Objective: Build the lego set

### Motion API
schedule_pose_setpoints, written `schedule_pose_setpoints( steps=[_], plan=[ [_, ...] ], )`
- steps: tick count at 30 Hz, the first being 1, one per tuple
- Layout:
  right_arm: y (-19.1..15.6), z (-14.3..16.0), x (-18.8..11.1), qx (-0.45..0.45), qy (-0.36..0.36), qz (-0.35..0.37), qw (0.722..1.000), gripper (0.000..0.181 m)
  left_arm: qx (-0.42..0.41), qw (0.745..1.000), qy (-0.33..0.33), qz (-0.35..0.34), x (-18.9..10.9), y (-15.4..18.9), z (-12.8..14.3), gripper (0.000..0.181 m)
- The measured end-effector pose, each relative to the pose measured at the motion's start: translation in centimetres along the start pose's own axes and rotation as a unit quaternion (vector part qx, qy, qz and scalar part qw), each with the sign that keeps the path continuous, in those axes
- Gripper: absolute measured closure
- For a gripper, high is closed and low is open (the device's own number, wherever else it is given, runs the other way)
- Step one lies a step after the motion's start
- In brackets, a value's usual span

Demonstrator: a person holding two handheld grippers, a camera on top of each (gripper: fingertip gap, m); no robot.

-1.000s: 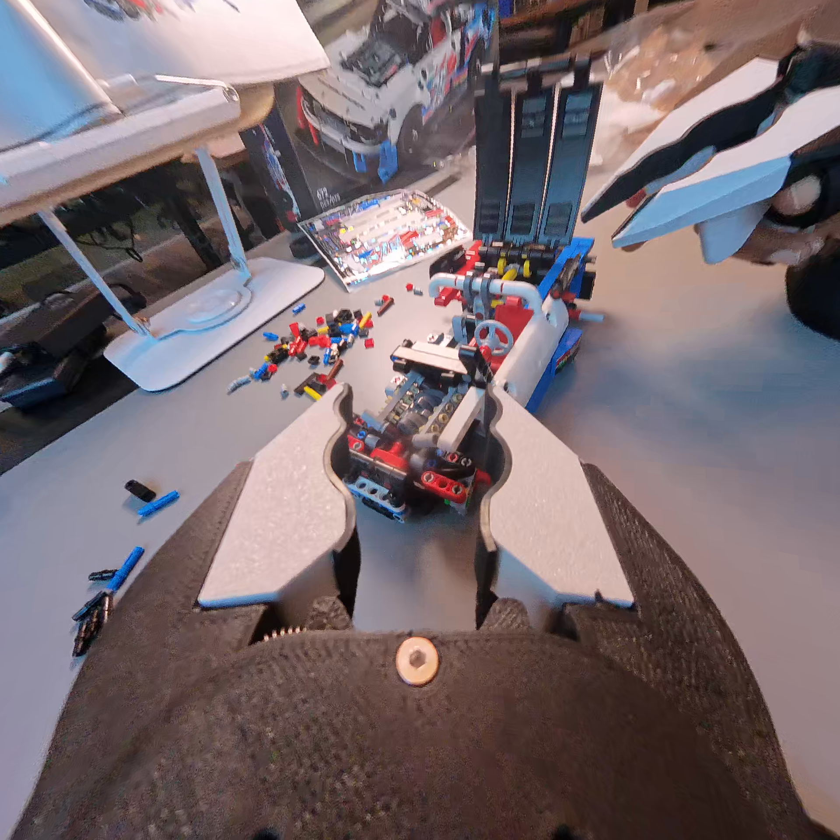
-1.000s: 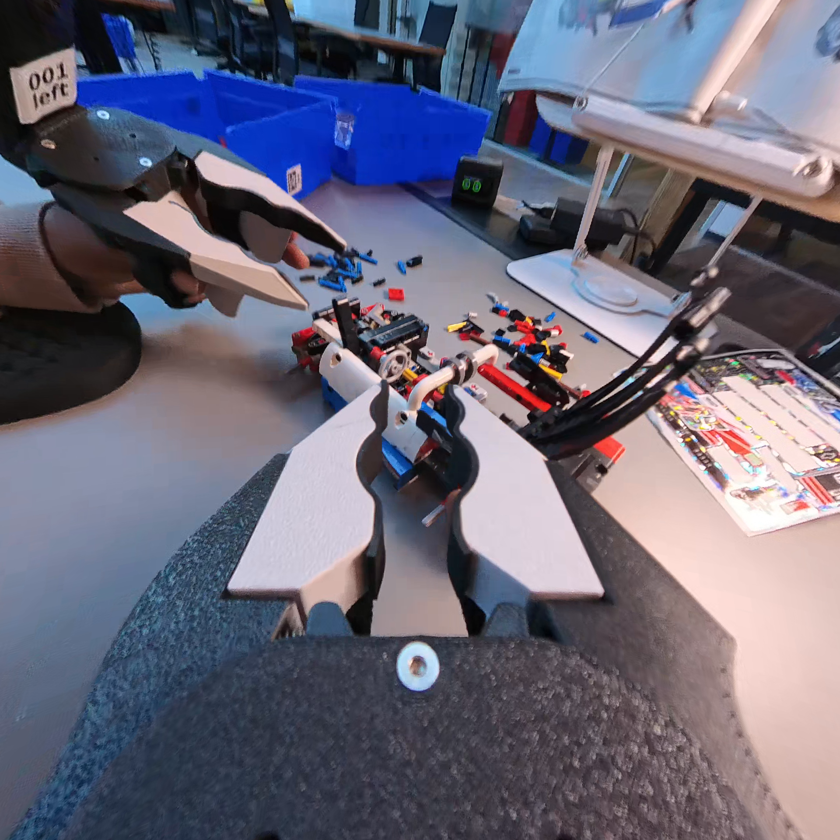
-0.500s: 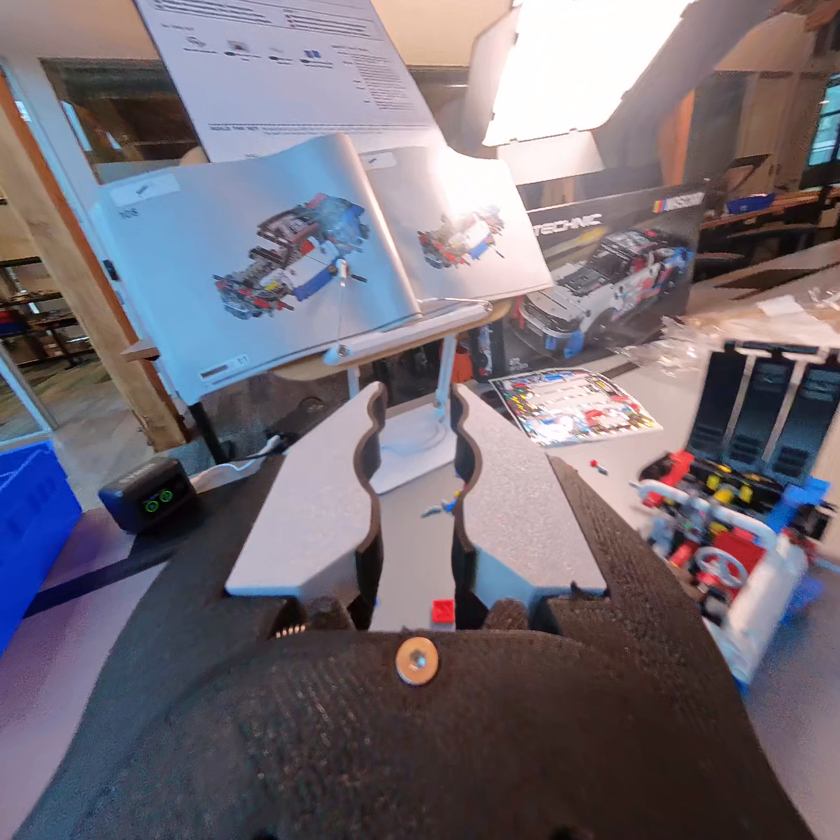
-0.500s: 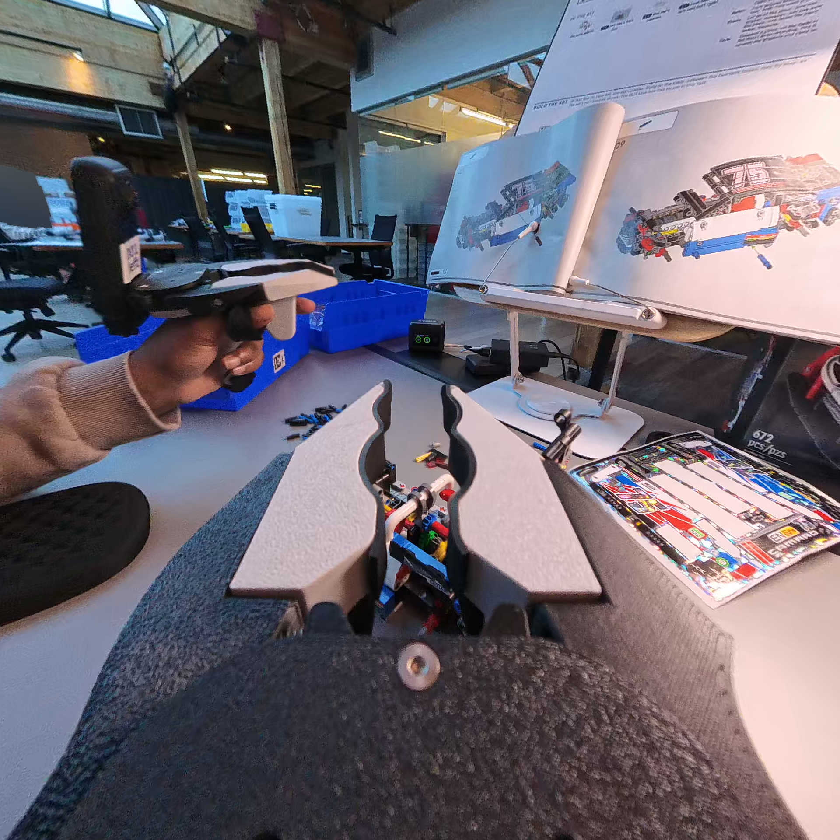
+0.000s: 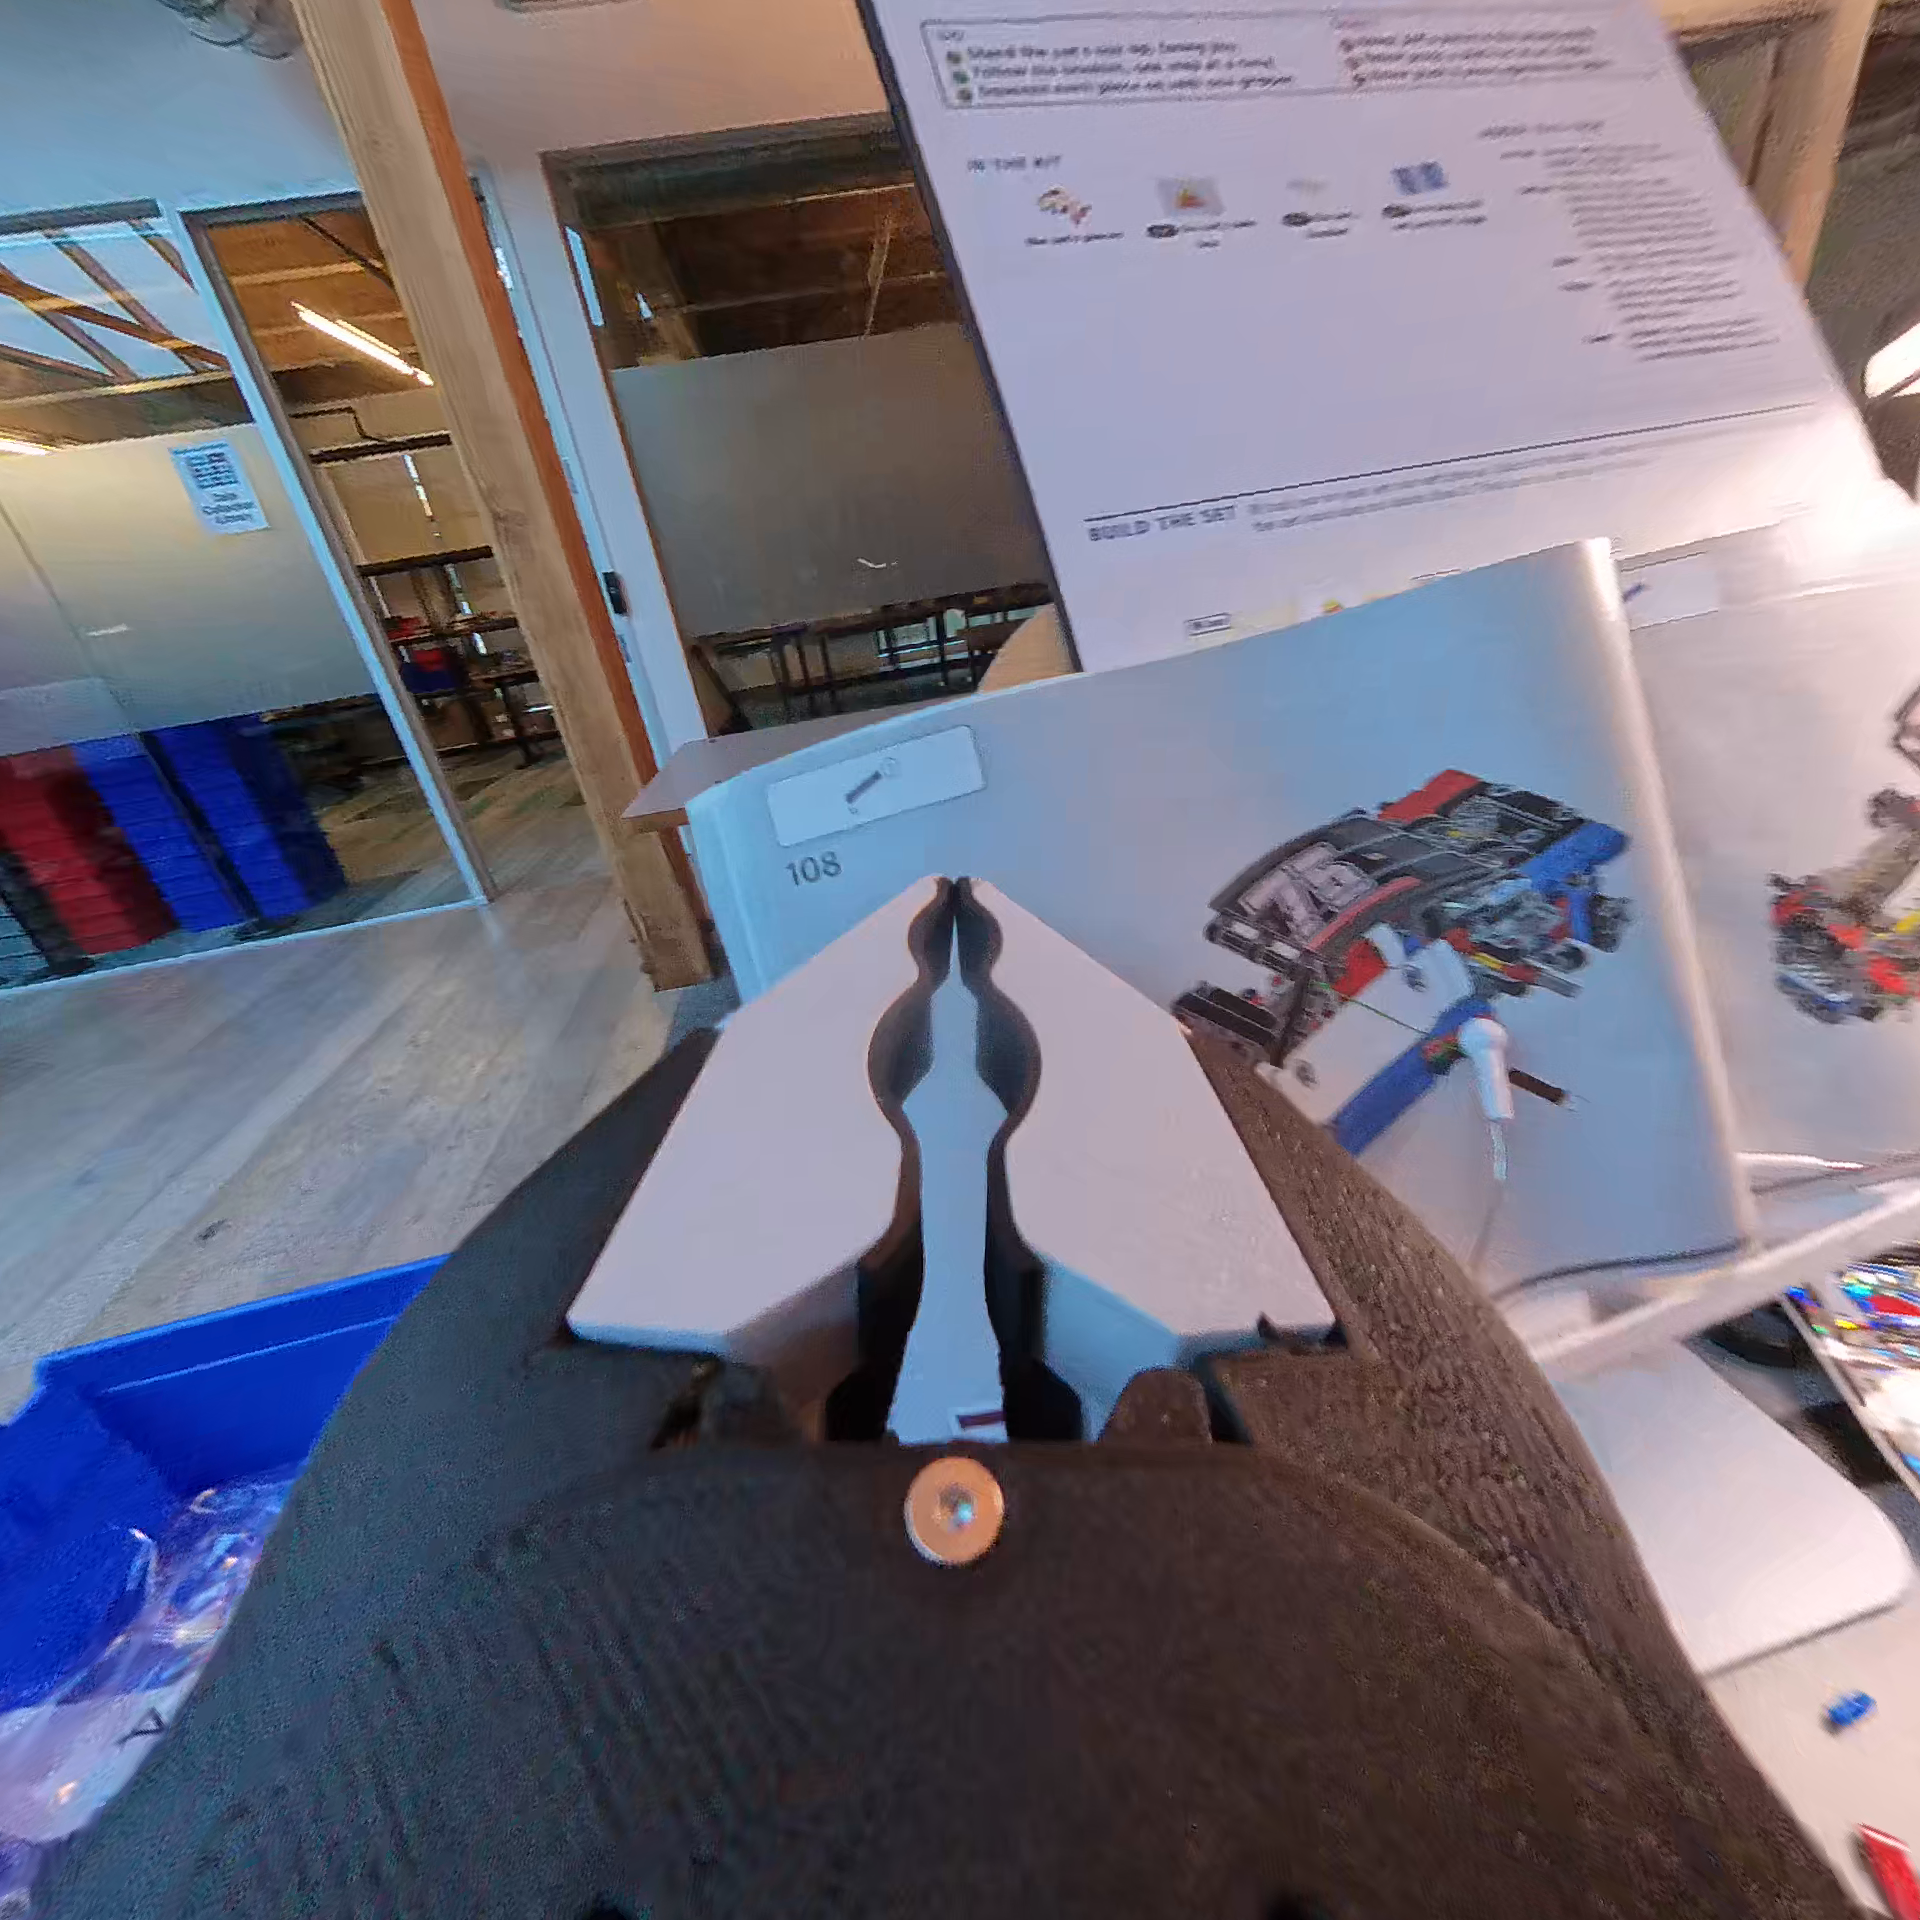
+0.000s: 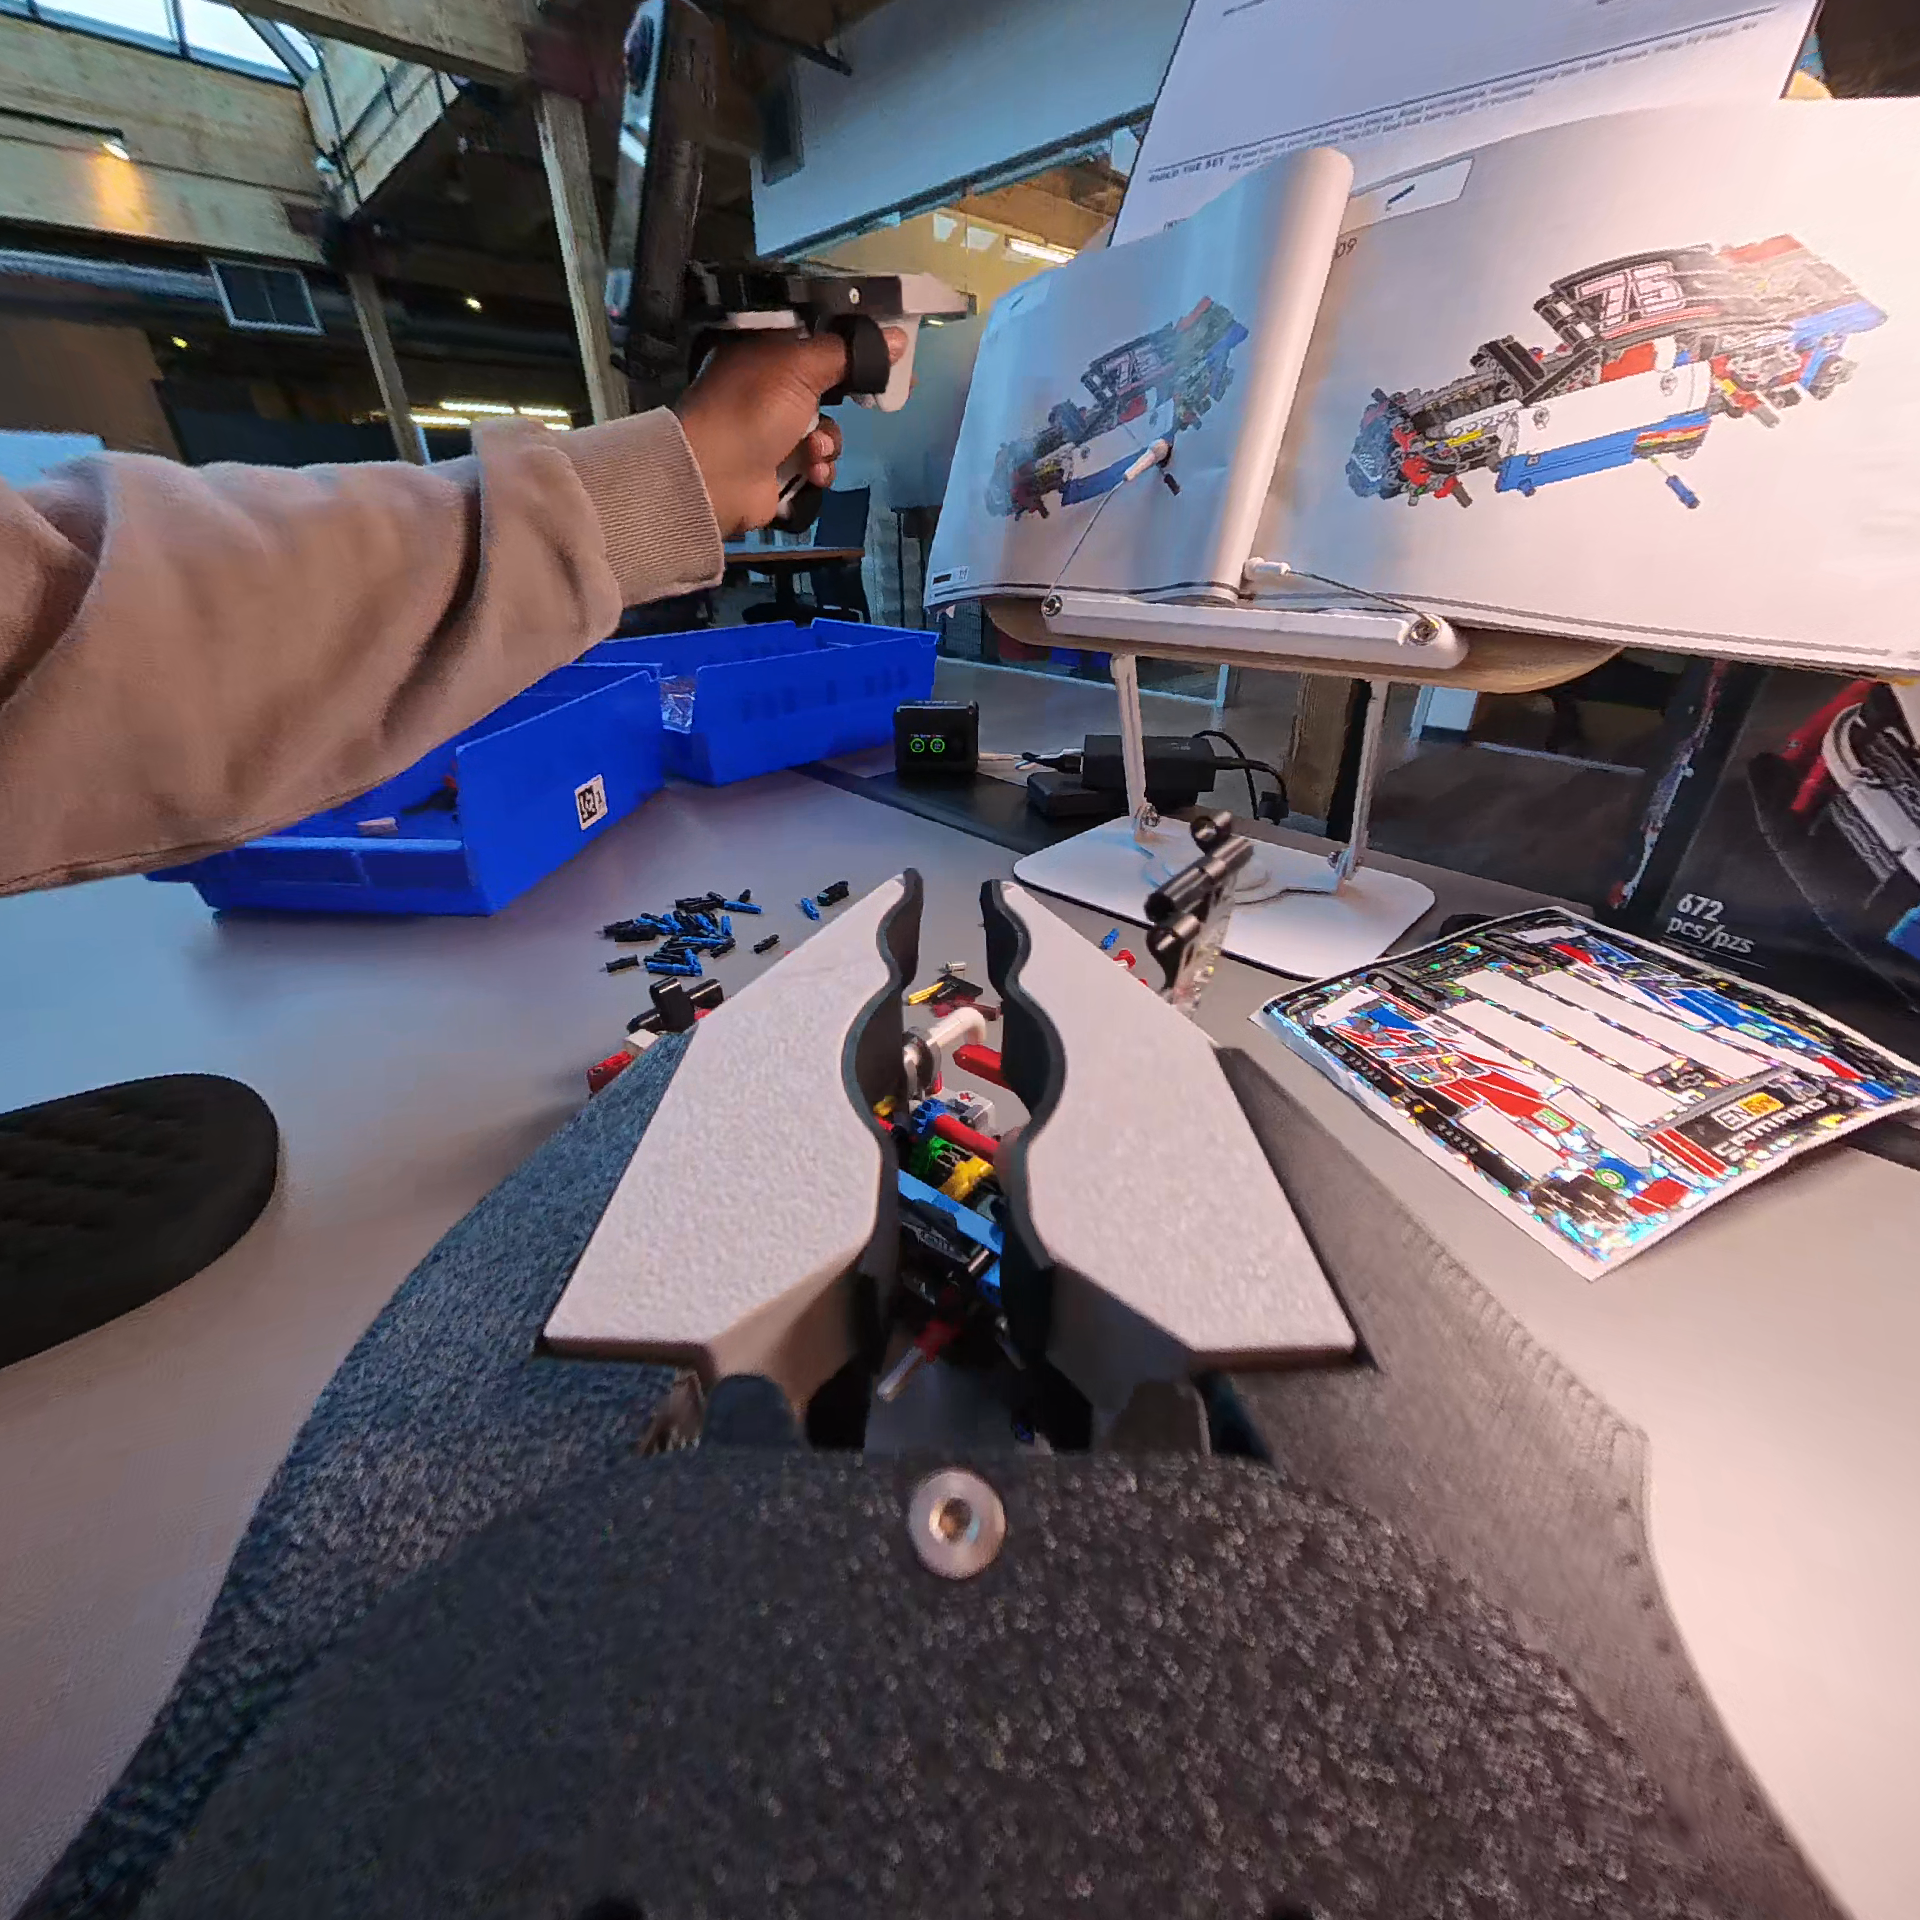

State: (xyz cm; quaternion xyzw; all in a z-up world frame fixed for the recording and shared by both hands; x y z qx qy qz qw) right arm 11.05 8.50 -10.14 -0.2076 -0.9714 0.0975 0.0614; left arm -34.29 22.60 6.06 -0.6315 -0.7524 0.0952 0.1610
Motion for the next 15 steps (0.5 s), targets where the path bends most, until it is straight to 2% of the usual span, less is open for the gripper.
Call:
schedule_pose_setpoints(
  steps=[6,15],
  plan=[
    [1.4,-0.1,-0.6,0.012,0.019,0.020,1.000,0.174,0.030,0.999,-0.018,-0.021,3.9,-2.0,1.4,0.181],
    [1.4,0.6,0.1,-0.016,0.013,0.038,0.999,0.176,0.031,0.999,0.000,0.004,5.0,-2.4,2.3,0.181]
  ],
)
Point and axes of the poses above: each gripper's, where its closed fingertips meet, x out along the fingers, z out of its underside, y = z × x across the jaws, the point moved 8 cm from there along -x, back along the fingers, and after that the axes turned 12 degrees about x, right-handed, at the moved point
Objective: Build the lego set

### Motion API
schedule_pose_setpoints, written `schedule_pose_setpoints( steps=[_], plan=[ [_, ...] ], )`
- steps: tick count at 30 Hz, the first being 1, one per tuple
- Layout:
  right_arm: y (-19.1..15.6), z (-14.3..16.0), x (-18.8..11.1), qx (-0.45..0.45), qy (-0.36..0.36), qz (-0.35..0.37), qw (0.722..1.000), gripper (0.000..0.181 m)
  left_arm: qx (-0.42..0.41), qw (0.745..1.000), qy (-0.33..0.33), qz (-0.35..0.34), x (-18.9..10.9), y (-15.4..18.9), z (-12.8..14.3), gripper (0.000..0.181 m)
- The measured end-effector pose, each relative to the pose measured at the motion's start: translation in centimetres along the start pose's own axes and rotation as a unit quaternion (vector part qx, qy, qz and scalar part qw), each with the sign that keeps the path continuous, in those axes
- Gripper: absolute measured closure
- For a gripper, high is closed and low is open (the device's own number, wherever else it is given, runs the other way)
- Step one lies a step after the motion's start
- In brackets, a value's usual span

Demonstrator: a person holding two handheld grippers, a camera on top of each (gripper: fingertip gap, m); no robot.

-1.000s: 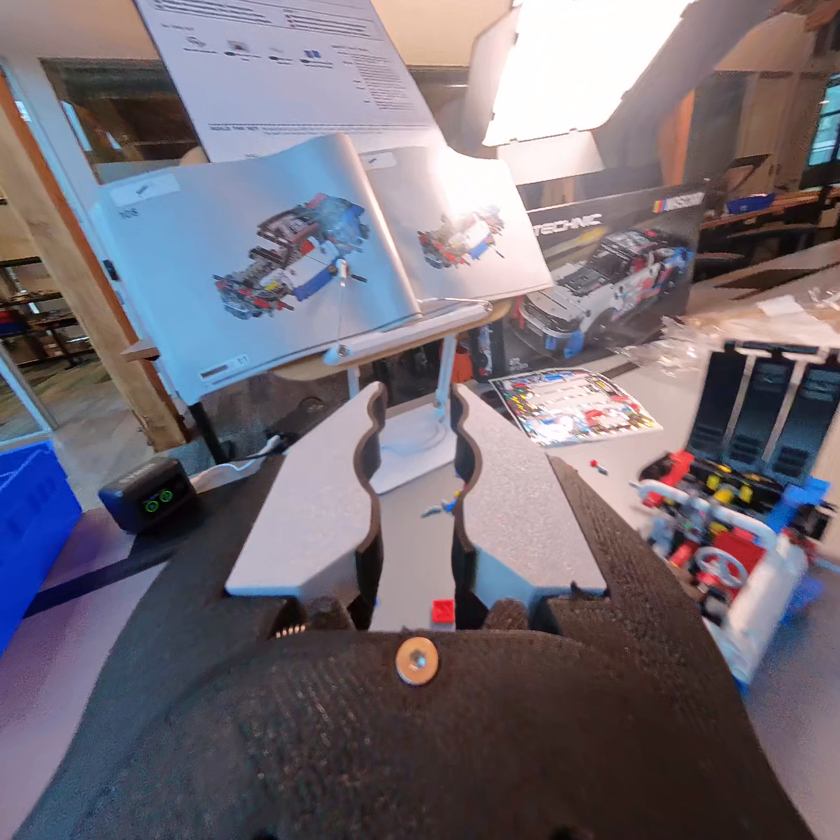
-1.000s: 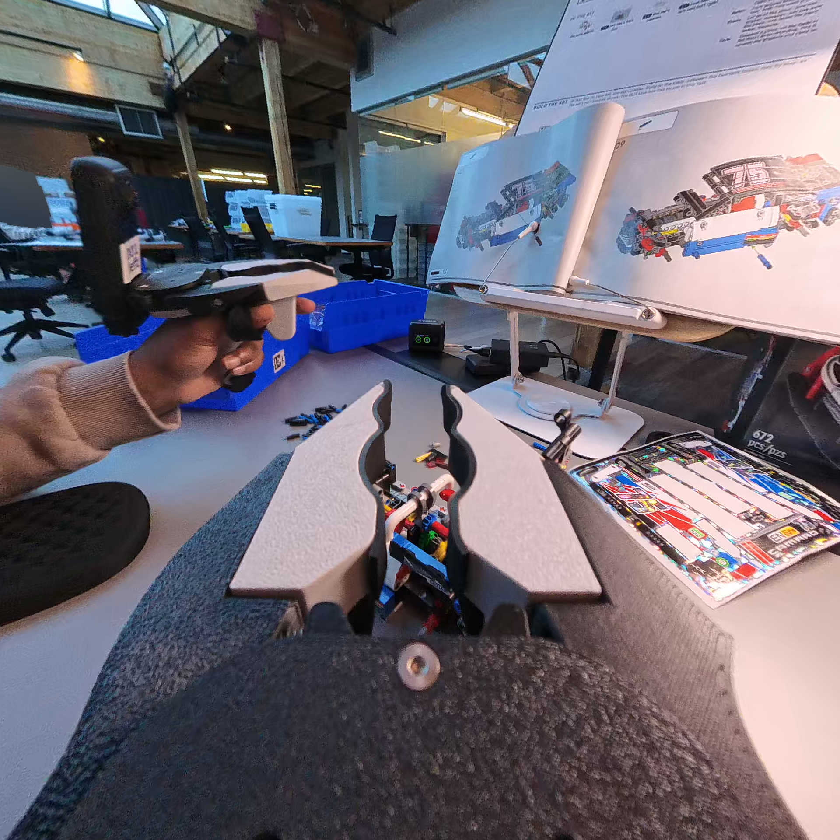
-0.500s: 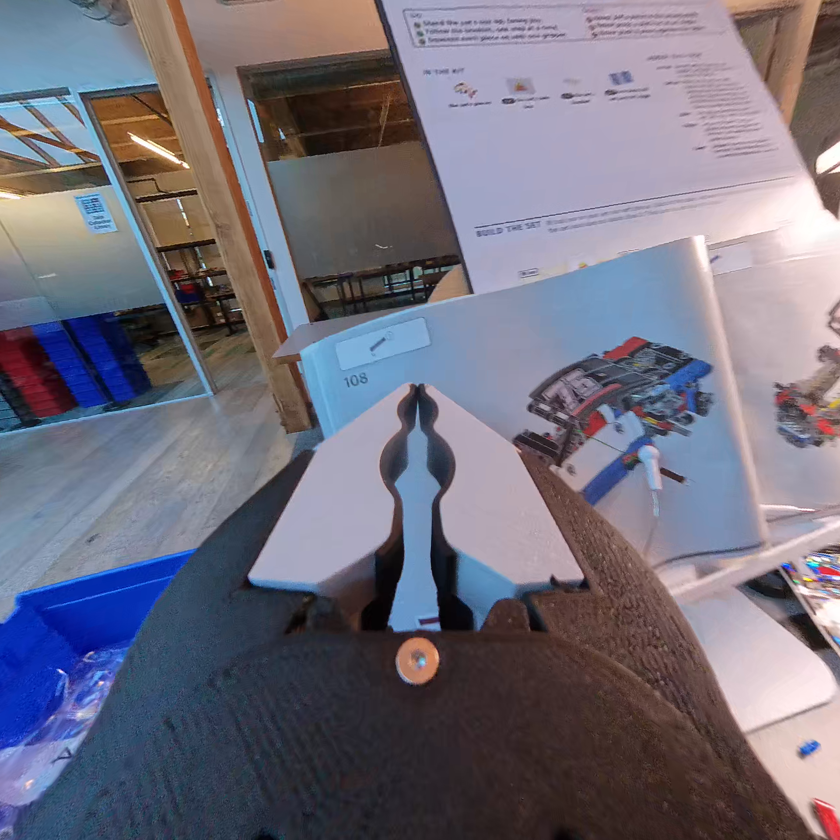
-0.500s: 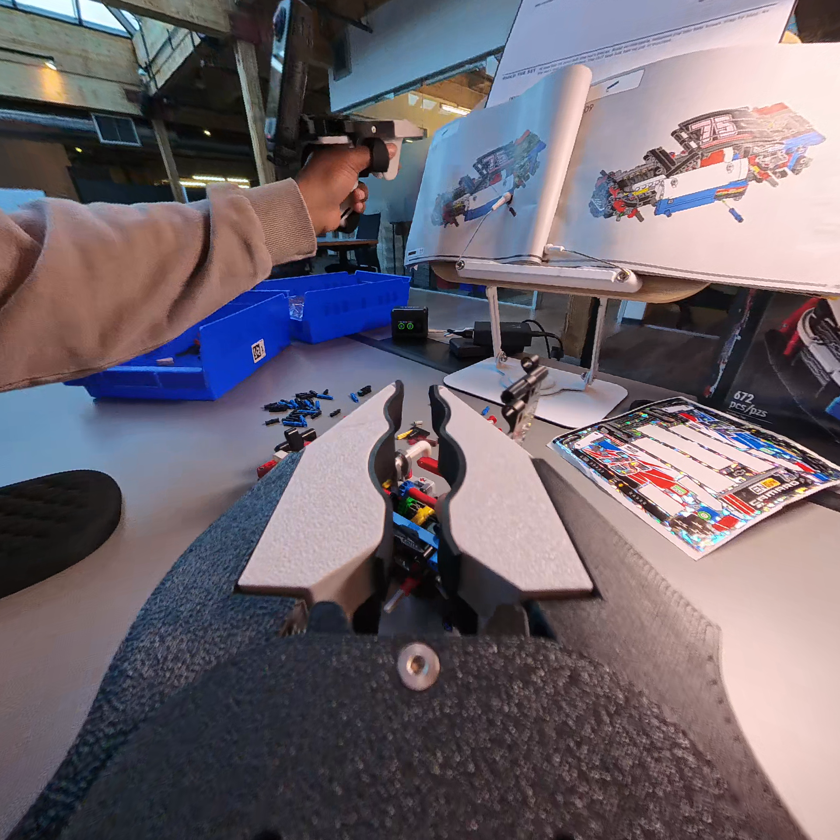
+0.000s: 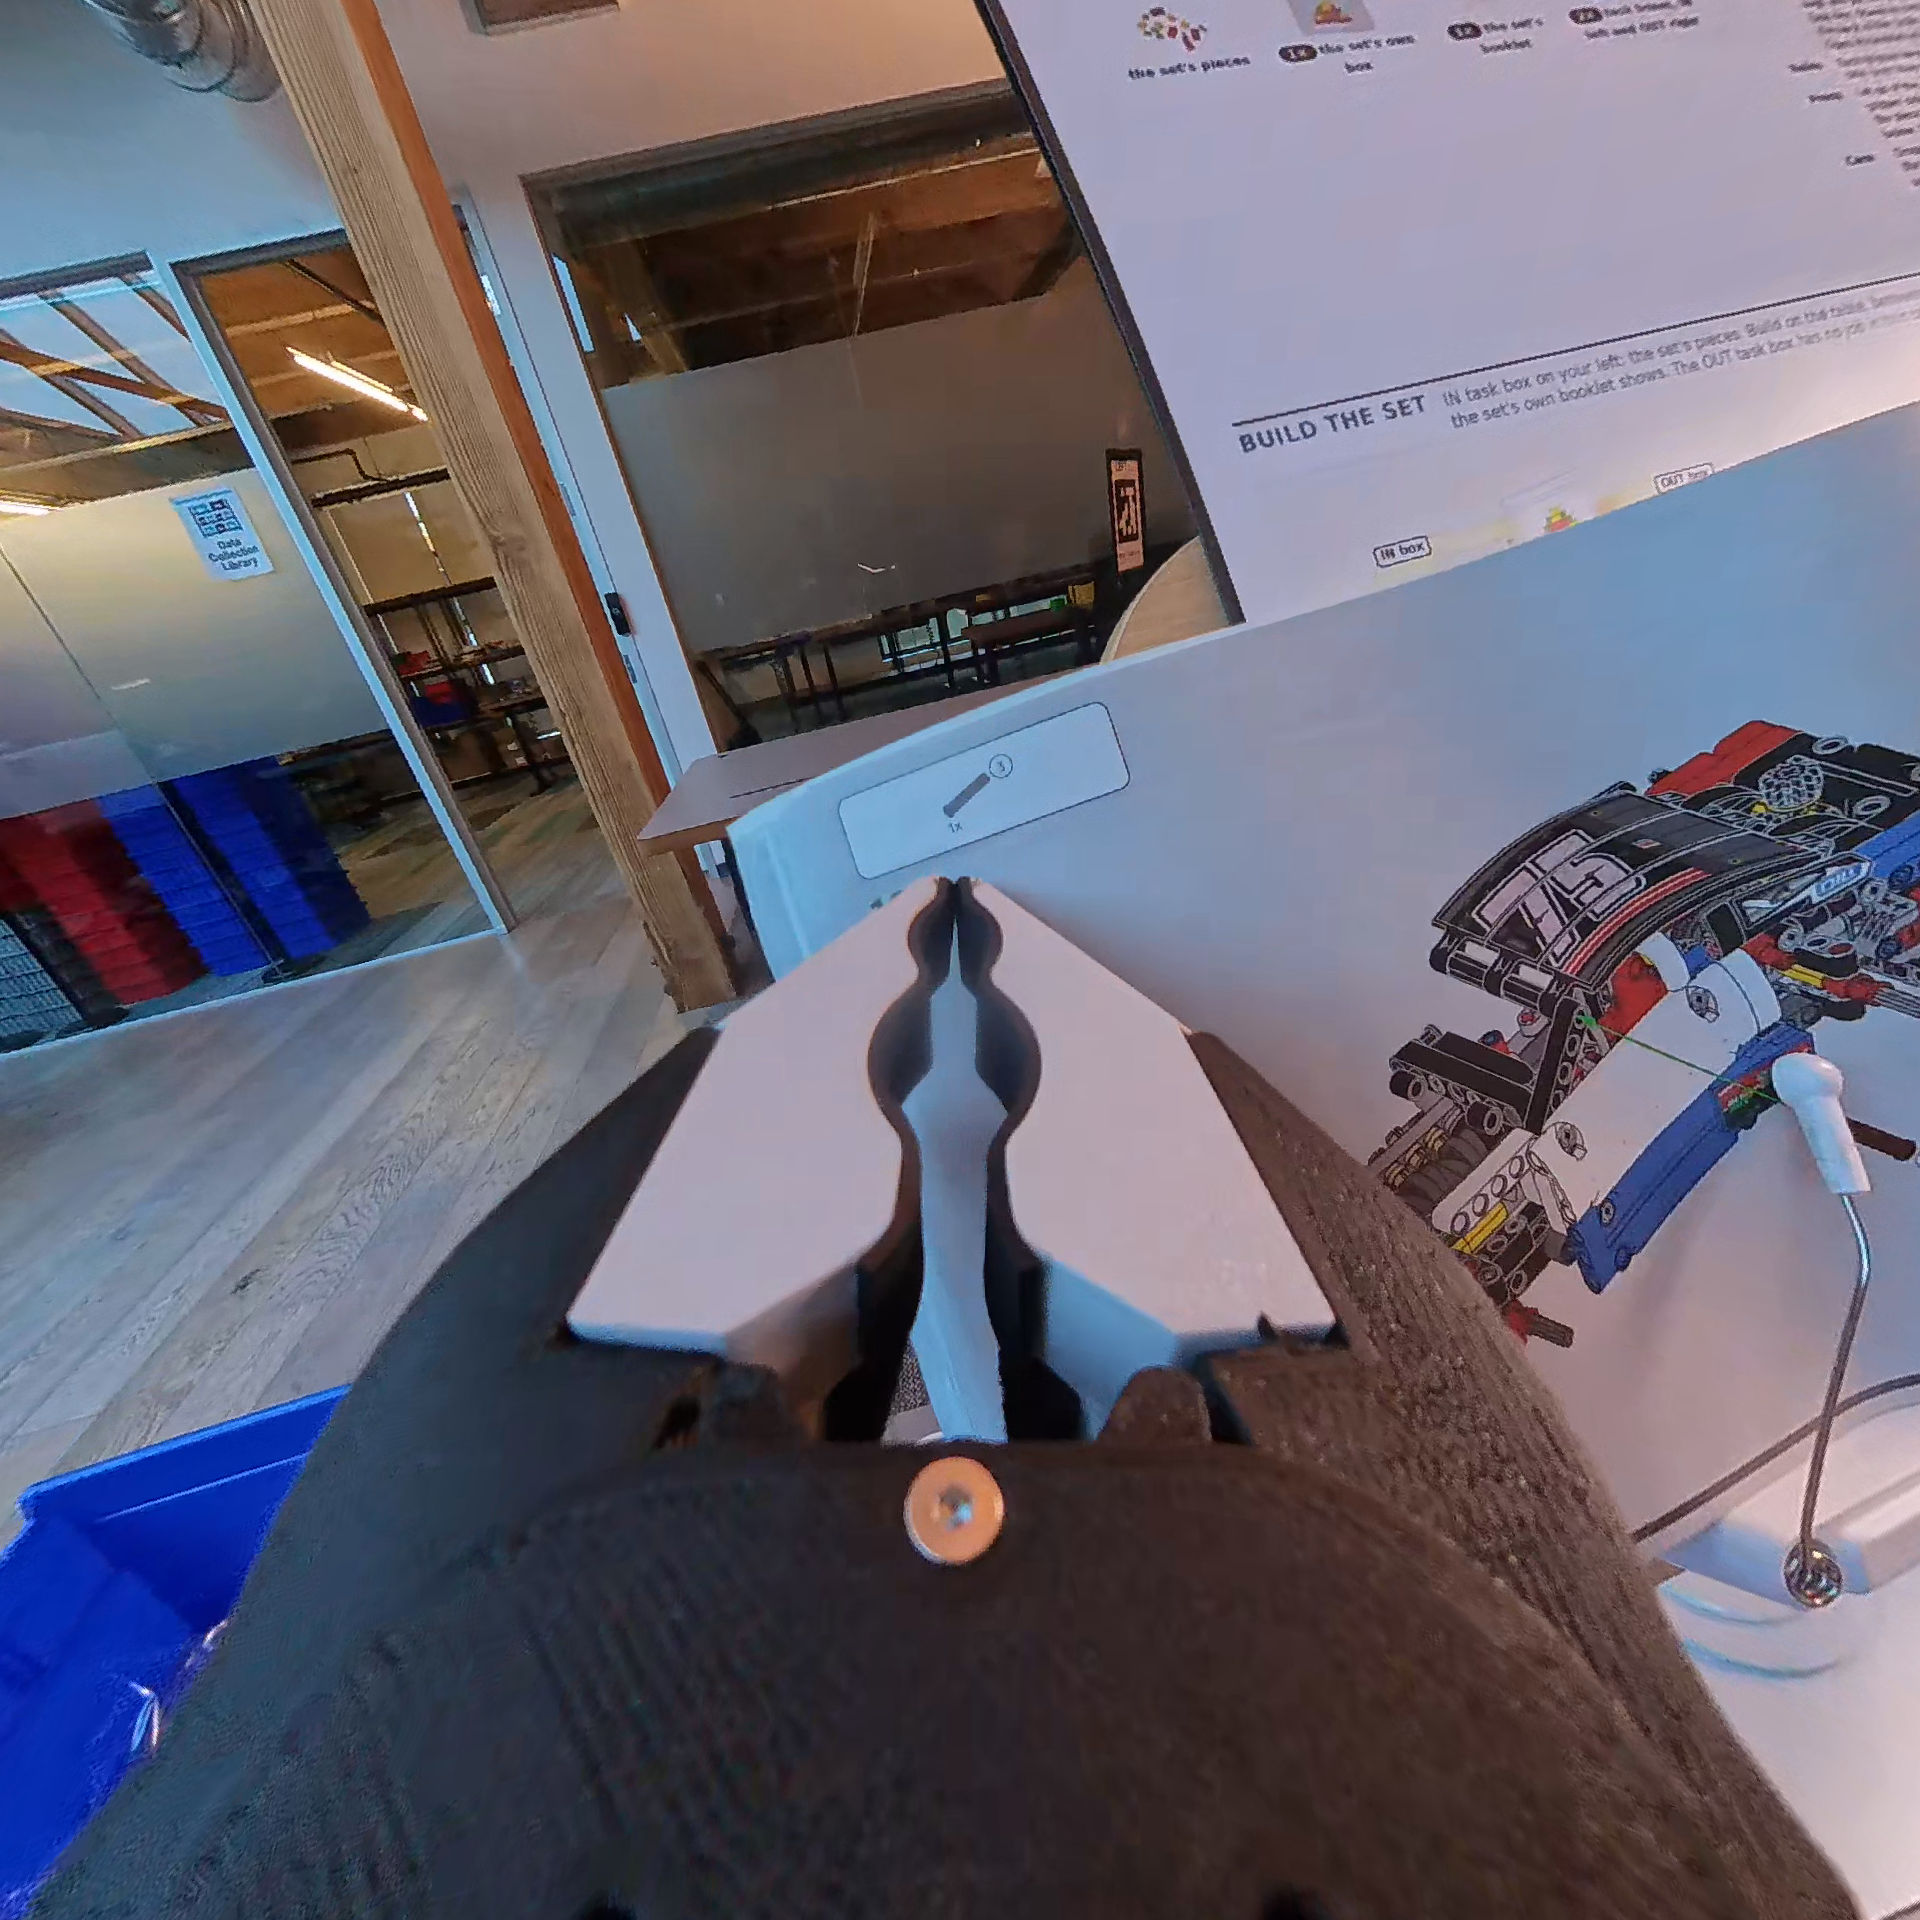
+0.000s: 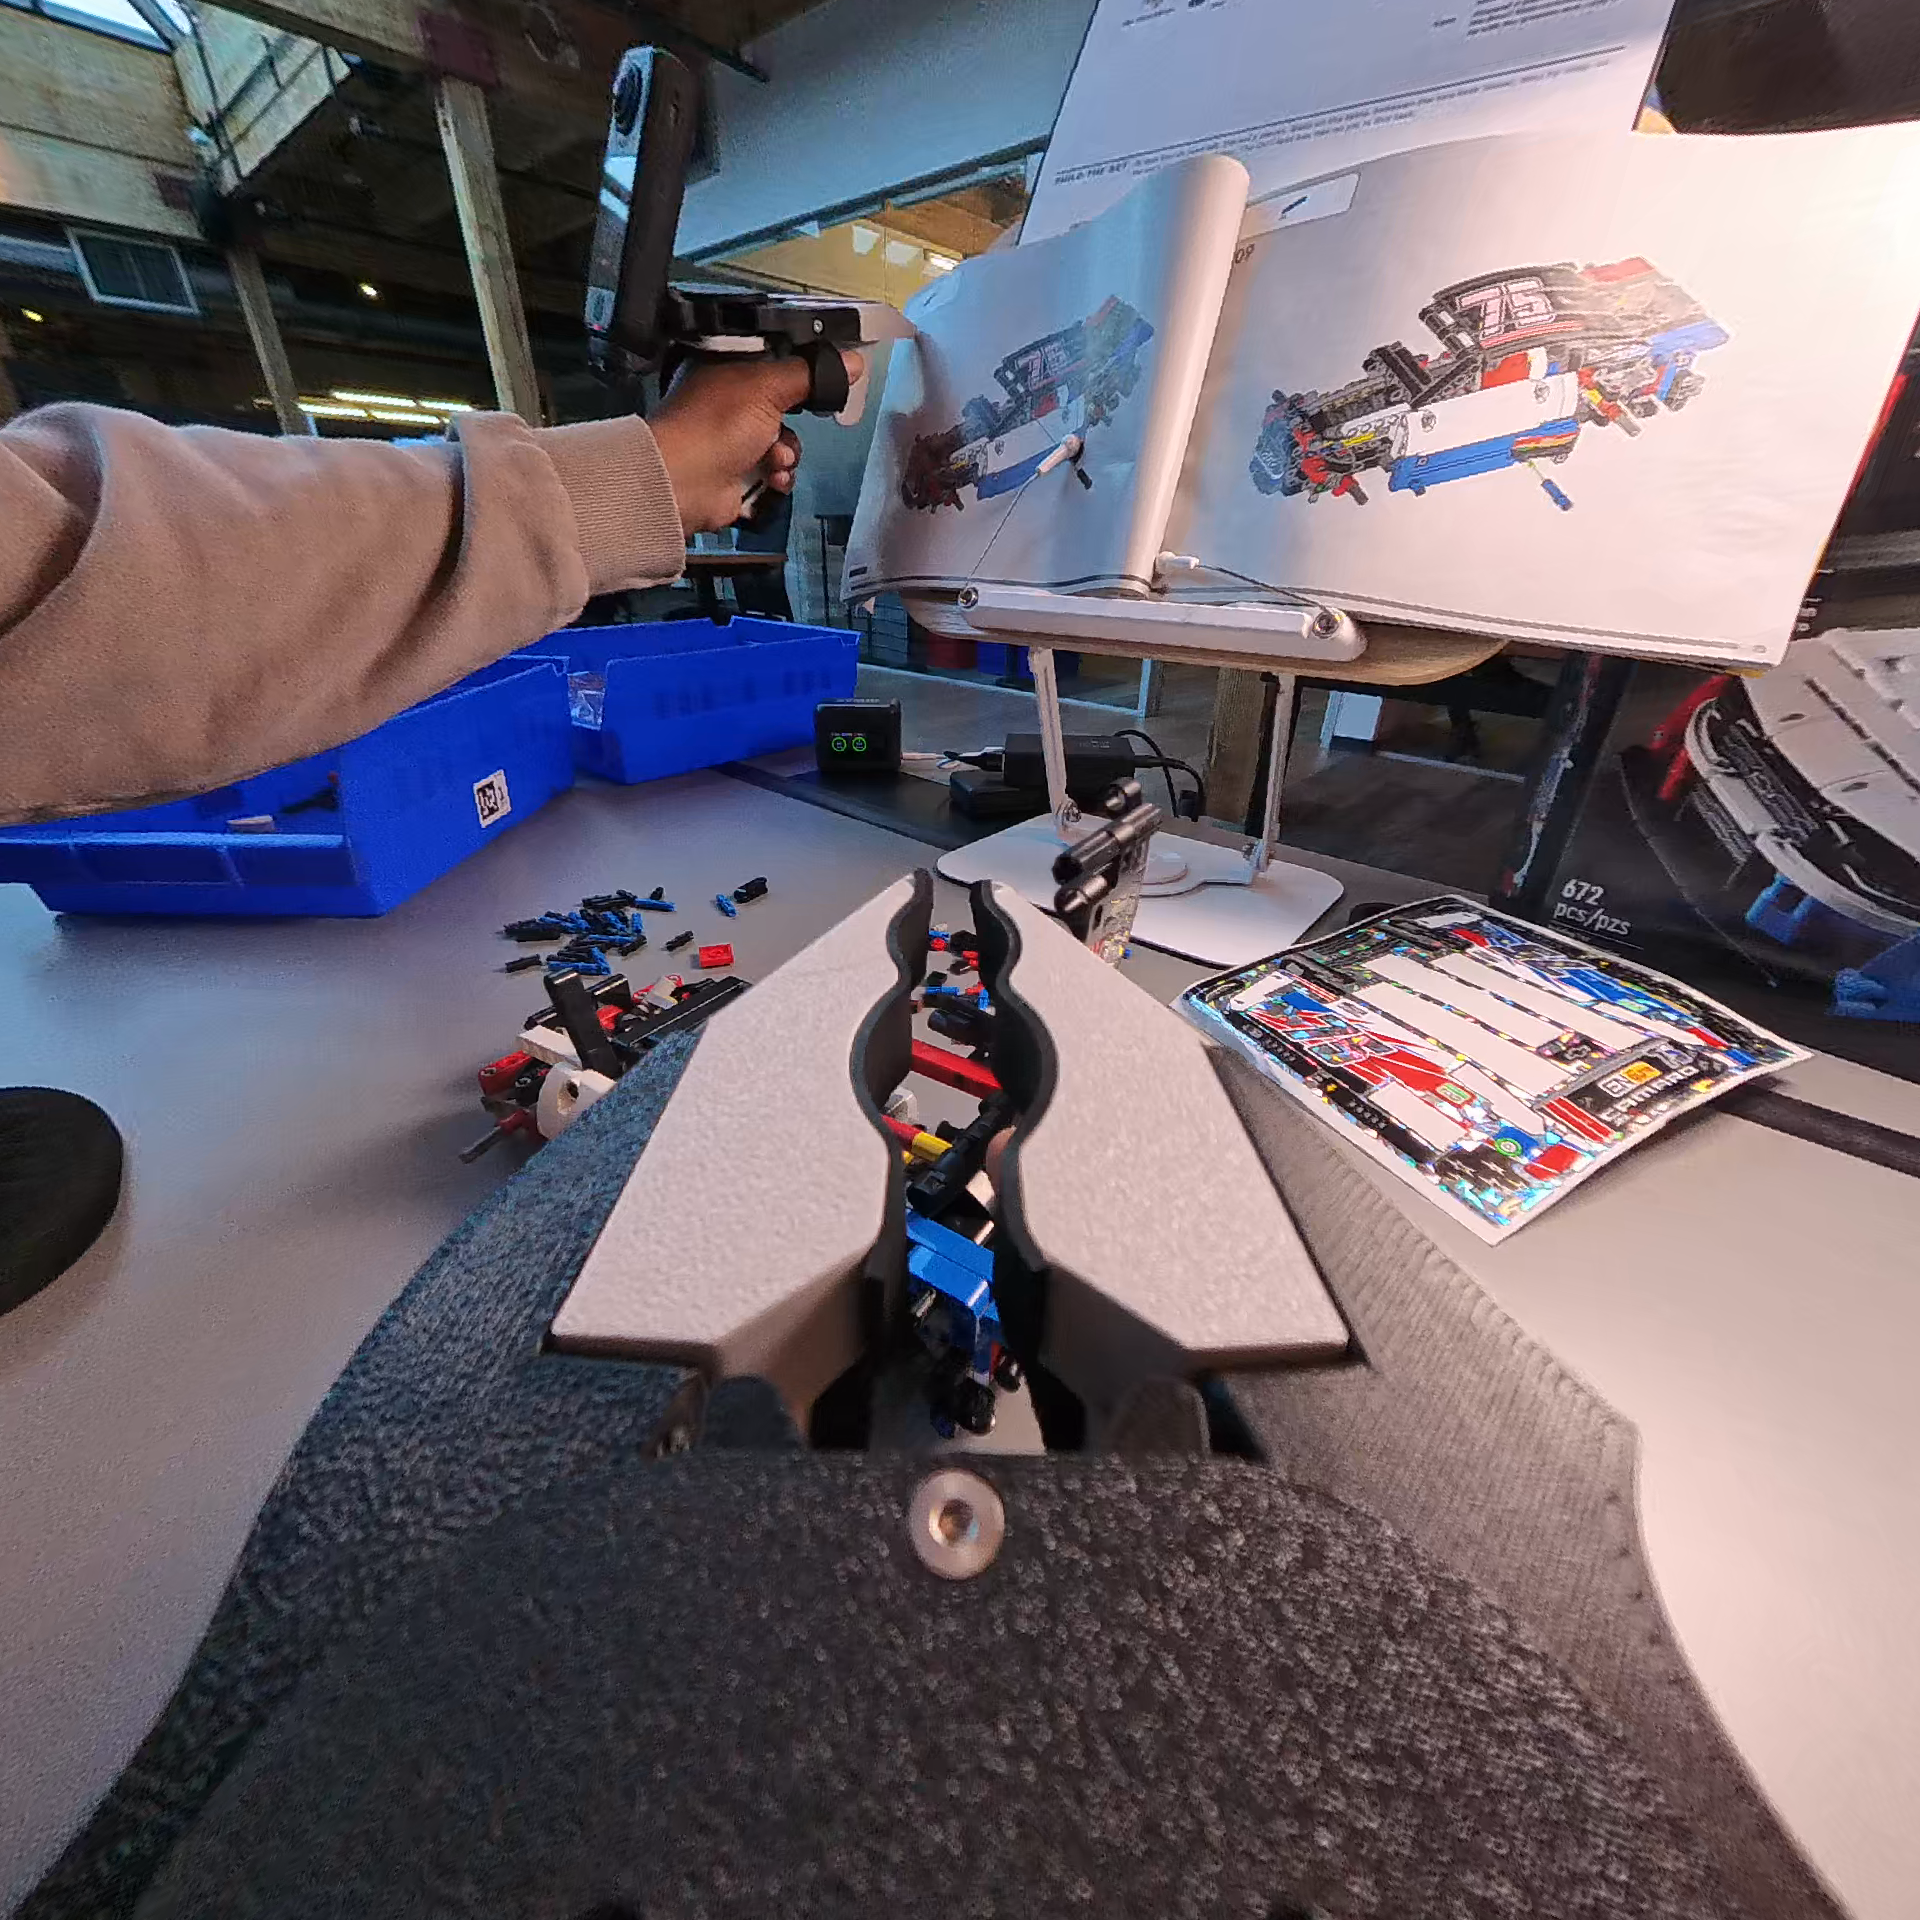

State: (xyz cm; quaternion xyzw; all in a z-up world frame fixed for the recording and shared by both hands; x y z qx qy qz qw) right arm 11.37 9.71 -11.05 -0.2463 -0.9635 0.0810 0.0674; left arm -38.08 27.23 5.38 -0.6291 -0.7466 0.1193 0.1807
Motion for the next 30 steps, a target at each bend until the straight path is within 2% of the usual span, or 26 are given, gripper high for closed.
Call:
schedule_pose_setpoints(
  steps=[8,20,25,30],
  plan=[
    [-0.4,0.6,0.7,-0.033,-0.003,0.011,0.999,0.178,-0.013,1.000,0.018,0.020,-0.5,0.5,0.3,0.181],
    [-0.4,0.9,0.9,-0.033,-0.007,0.006,0.999,0.178,-0.001,0.999,0.024,0.026,-1.6,0.8,0.9,0.181],
    [-0.8,0.7,0.6,-0.040,-0.003,-0.001,0.999,0.179,-0.002,0.998,0.048,0.050,-4.7,1.2,-1.0,0.180],
    [-1.3,0.4,0.3,-0.049,0.002,-0.010,0.999,0.179,-0.077,0.986,0.095,0.115,-10.7,4.2,-3.5,0.175]
  ],
)
Point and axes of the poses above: each gripper's, where its closed fingertips meet, x out along the fingers, z out of its underside, y = z × x across the jaws, the point moved 8 cm from there along -x, back along the fingers, and after that the axes turned 12 degrees about x, right-handed, at the moved point
